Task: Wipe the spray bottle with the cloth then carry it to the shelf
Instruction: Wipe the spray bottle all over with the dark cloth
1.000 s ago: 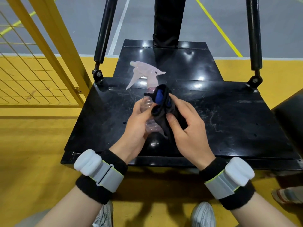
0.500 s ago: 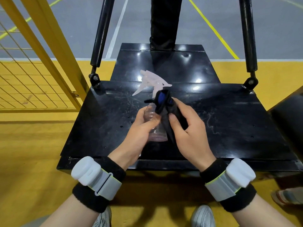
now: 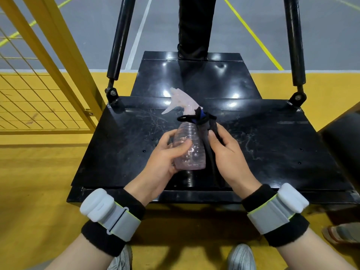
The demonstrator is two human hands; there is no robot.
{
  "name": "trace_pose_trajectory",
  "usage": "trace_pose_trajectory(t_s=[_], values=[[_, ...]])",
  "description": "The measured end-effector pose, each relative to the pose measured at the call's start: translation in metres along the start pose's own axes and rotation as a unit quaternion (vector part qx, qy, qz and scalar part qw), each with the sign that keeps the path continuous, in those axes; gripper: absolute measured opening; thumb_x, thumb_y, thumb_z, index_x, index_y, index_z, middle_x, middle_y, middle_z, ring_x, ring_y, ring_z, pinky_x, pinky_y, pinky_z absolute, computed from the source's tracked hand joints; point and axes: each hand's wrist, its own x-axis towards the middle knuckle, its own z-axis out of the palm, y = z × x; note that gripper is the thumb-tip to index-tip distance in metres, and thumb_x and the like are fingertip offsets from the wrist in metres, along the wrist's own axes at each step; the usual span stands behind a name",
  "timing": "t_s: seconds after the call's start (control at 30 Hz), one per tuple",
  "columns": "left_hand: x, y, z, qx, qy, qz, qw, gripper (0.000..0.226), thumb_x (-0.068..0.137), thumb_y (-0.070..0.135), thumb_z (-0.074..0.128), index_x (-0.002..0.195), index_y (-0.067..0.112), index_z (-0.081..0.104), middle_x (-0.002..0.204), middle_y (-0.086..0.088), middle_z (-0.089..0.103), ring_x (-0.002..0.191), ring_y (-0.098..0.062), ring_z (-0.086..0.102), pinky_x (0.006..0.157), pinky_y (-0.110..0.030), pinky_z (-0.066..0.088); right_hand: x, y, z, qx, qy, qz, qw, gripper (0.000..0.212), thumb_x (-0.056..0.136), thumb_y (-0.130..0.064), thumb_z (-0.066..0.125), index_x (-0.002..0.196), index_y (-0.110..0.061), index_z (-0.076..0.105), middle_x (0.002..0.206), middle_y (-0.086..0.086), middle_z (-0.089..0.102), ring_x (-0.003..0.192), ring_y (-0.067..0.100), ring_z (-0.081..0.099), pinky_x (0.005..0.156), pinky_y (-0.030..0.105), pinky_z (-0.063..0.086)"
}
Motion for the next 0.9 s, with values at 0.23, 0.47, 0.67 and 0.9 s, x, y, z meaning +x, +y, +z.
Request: trace_pose_trajectory(t_s=[0.23,0.47,0.67,0.9], values=[[0.002,0.009,-0.001,-0.105,0.011,-0.058,0.993,0.046,0.089,0.039,0.065,0.123,0.009,0.069,0.112,-0.010,0.075,0.091,-0.022,0.074,0.075,-0.035,0.061,-0.011,-0.005,0.006,-0.041,0.016,-0.089,0.995,0.039,0.104,-0.020,0.056,0.138,-0.039,0.060,0.137,-0.017,0.065,0.132,0.002,0.056,0.114,0.029,0.042],[0.003,0.014,-0.012,-0.184,0.021,-0.092,0.978,0.049,0.093,0.048,0.053,0.110,0.010,0.079,0.104,-0.013,0.071,0.086,-0.027,0.067,0.073,-0.036,0.051,-0.026,-0.006,0.014,-0.256,-0.013,-0.306,0.917,0.053,0.094,-0.013,0.071,0.144,-0.022,0.058,0.145,0.001,0.058,0.132,0.021,0.051,0.114,0.030,0.040],[-0.002,0.010,-0.005,-0.191,0.022,-0.073,0.979,0.059,0.095,0.050,0.050,0.136,0.011,0.065,0.125,-0.015,0.065,0.107,-0.029,0.060,0.083,-0.039,0.049,-0.023,0.000,0.011,-0.313,0.004,-0.339,0.887,0.055,0.094,-0.011,0.070,0.147,-0.019,0.056,0.141,0.006,0.061,0.123,0.027,0.056,0.112,0.028,0.041],[0.003,0.011,-0.005,-0.201,0.026,-0.054,0.978,0.037,0.099,0.032,0.044,0.115,0.007,0.067,0.108,-0.010,0.071,0.082,-0.018,0.066,0.070,-0.029,0.053,-0.018,-0.004,0.016,-0.133,0.045,-0.162,0.977,0.045,0.099,-0.018,0.063,0.140,-0.037,0.057,0.130,-0.018,0.067,0.126,0.002,0.061,0.107,0.021,0.045]])
